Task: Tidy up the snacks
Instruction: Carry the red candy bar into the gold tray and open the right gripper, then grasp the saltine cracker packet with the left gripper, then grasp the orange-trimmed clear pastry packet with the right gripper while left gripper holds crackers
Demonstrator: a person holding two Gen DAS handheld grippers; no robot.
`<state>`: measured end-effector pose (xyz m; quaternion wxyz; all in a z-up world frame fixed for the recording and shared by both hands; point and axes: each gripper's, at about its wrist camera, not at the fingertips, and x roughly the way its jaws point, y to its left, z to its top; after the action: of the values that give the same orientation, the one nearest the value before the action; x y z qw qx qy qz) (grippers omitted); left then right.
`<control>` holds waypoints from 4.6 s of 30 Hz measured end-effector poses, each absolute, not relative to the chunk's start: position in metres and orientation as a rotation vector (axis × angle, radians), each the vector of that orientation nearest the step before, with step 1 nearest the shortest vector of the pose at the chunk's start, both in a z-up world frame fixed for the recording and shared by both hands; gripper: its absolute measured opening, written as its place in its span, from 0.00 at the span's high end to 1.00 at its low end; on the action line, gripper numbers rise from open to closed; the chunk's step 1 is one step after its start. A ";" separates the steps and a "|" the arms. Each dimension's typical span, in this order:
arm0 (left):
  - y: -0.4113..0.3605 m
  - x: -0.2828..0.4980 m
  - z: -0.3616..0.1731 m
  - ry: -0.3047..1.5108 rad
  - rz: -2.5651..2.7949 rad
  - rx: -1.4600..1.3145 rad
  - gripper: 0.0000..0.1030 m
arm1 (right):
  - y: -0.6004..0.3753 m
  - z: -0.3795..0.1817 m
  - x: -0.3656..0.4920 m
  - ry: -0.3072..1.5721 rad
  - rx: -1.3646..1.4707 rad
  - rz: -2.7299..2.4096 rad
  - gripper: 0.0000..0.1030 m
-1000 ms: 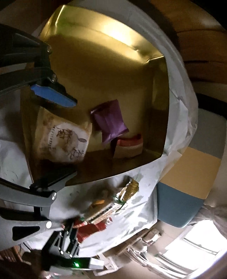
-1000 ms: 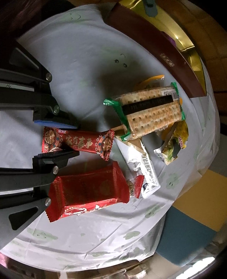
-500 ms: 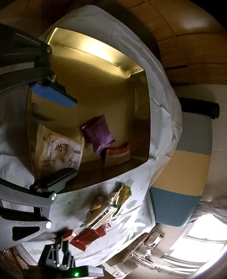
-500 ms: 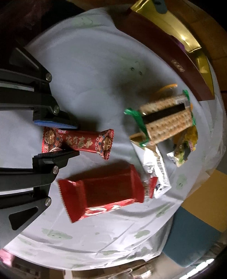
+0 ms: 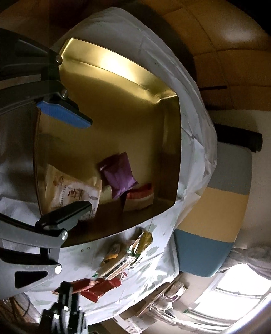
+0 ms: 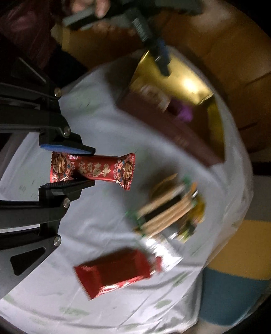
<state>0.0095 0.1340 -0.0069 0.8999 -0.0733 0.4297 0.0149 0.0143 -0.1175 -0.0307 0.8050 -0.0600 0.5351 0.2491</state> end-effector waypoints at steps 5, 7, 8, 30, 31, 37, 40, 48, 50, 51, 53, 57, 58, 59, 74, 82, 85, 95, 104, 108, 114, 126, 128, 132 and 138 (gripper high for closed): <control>0.150 0.007 -0.007 0.881 0.061 -0.184 0.29 | -0.079 -0.006 0.037 1.087 -0.072 0.616 0.78; 0.155 0.006 -0.006 0.872 0.073 -0.191 0.29 | -0.063 0.002 0.048 1.072 -0.051 0.637 0.78; 0.157 0.006 -0.005 0.868 0.078 -0.192 0.29 | -0.053 0.006 0.054 1.064 -0.040 0.643 0.78; 0.144 0.003 -0.007 0.867 0.057 -0.161 0.29 | -0.029 -0.006 0.072 1.021 -0.018 0.608 0.55; 0.142 0.002 -0.007 0.867 0.055 -0.156 0.29 | -0.033 -0.004 0.068 1.007 -0.024 0.607 0.53; 0.134 0.002 -0.004 0.864 0.034 -0.133 0.29 | -0.057 0.001 0.051 0.963 -0.073 0.568 0.52; 0.128 0.002 -0.003 0.865 0.024 -0.120 0.29 | -0.078 0.002 0.047 0.953 -0.085 0.526 0.49; 0.116 0.006 0.005 0.865 0.019 -0.110 0.29 | -0.160 0.000 0.050 0.960 -0.127 0.345 0.39; 0.112 0.009 0.009 0.872 0.000 -0.120 0.35 | -0.189 0.000 0.053 0.947 -0.133 0.267 0.33; 0.107 0.011 0.011 0.871 -0.007 -0.120 0.37 | -0.201 0.000 0.055 0.939 -0.131 0.234 0.28; 0.095 0.015 0.016 0.871 -0.044 -0.097 0.46 | -0.229 -0.001 0.059 0.928 -0.115 0.155 0.27; 0.062 0.023 0.024 0.887 -0.155 -0.071 0.51 | -0.280 -0.012 0.069 0.943 -0.009 0.011 0.26; 0.048 0.027 0.025 0.902 -0.194 -0.068 0.51 | -0.289 -0.015 0.074 0.977 0.018 -0.038 0.26; 0.041 0.030 0.026 0.909 -0.209 -0.065 0.51 | -0.295 -0.015 0.076 0.982 0.044 -0.062 0.26; -0.056 0.134 -0.023 1.253 -0.192 -0.307 0.37 | -0.306 0.001 0.074 0.929 0.210 -0.022 0.15; -0.068 0.169 -0.042 1.301 -0.070 -0.257 0.28 | -0.305 0.008 0.072 0.909 0.220 0.007 0.13; -0.074 0.167 -0.049 1.293 -0.087 -0.200 0.29 | -0.306 0.010 0.071 0.902 0.225 0.009 0.12; -0.076 0.104 -0.043 1.171 -0.288 -0.029 0.53 | -0.317 0.003 0.072 0.940 0.226 -0.075 0.12; -0.052 0.029 -0.046 1.154 -0.467 0.022 0.45 | -0.330 -0.007 0.071 0.987 0.255 -0.141 0.12; -0.046 0.012 -0.049 1.148 -0.461 0.066 0.35 | -0.326 -0.010 0.072 0.999 0.239 -0.138 0.12; -0.061 0.009 -0.054 1.138 -0.461 0.097 0.30 | -0.318 -0.012 0.072 1.007 0.216 -0.126 0.12; -0.062 -0.026 -0.062 1.061 -0.523 0.268 0.54 | -0.323 -0.008 0.073 0.982 0.237 -0.110 0.12; -0.055 -0.026 -0.063 1.067 -0.526 0.238 0.54 | -0.321 -0.005 0.073 0.971 0.246 -0.073 0.12; -0.060 -0.032 -0.065 1.027 -0.519 0.280 0.53 | -0.303 -0.003 0.073 0.966 0.229 0.039 0.12; -0.058 -0.038 -0.063 1.007 -0.539 0.315 0.54 | -0.257 -0.014 0.071 1.084 0.254 0.367 0.12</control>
<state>-0.0382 -0.0581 -0.0631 0.8296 0.1483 0.4747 -0.2538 0.0707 -0.2571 -0.0143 0.8330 0.1199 0.5117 0.1731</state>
